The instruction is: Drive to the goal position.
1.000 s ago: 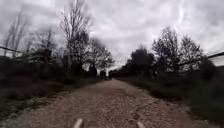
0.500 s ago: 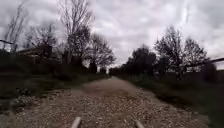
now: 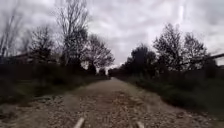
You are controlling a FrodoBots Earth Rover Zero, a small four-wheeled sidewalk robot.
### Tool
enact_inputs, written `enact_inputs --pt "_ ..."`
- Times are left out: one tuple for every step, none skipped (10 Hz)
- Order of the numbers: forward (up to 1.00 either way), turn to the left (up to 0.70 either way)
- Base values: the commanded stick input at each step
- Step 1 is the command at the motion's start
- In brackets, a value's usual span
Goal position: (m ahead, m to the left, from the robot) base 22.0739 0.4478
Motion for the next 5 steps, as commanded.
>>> enact_inputs --pt "0.70 0.00" --pt "0.70 0.00" --pt "0.70 0.00" --pt "0.70 0.00" --pt "0.70 0.00"
